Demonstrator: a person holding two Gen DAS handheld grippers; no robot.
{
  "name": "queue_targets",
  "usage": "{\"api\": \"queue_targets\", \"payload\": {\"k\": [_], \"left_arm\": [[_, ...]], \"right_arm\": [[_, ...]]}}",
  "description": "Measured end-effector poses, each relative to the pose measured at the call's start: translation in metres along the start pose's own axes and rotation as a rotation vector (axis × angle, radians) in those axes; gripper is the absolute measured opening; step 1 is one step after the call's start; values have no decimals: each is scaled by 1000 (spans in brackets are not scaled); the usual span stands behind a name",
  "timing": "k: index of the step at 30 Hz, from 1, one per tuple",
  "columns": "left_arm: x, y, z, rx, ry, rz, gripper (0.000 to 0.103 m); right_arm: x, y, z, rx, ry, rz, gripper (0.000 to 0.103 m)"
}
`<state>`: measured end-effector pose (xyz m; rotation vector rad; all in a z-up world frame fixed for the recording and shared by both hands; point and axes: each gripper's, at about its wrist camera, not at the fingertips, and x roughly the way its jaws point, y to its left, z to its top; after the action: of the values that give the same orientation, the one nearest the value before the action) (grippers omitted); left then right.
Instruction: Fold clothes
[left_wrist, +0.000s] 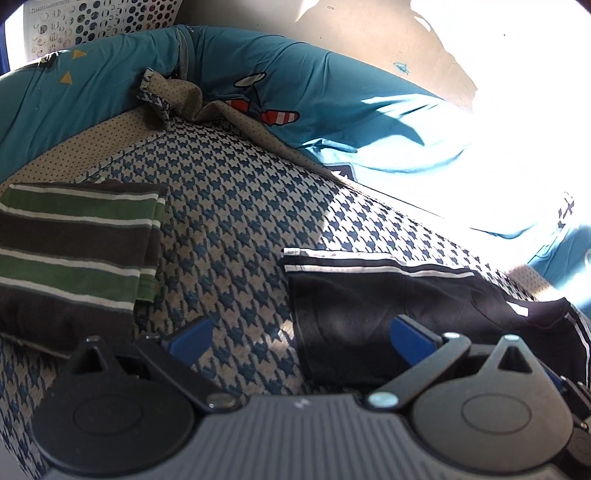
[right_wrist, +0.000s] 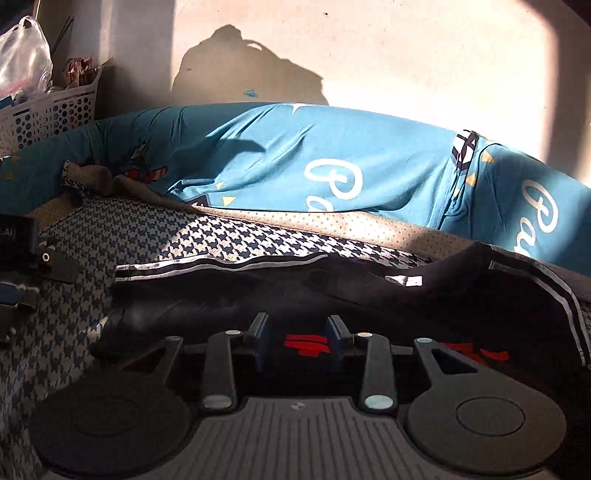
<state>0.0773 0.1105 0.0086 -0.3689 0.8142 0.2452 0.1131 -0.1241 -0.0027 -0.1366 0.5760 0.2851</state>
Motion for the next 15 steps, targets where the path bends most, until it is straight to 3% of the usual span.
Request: {"api": "queue_targets", "payload": {"k": [10,15], "left_arm": [[27,-84,-17,202,53,-38,103],[43,-109,-21,234,105,-62,103]], "right_arm": [[4,-78,0,128,-7,-111,36],[12,-126,10,231,-38,-192,53]]}}
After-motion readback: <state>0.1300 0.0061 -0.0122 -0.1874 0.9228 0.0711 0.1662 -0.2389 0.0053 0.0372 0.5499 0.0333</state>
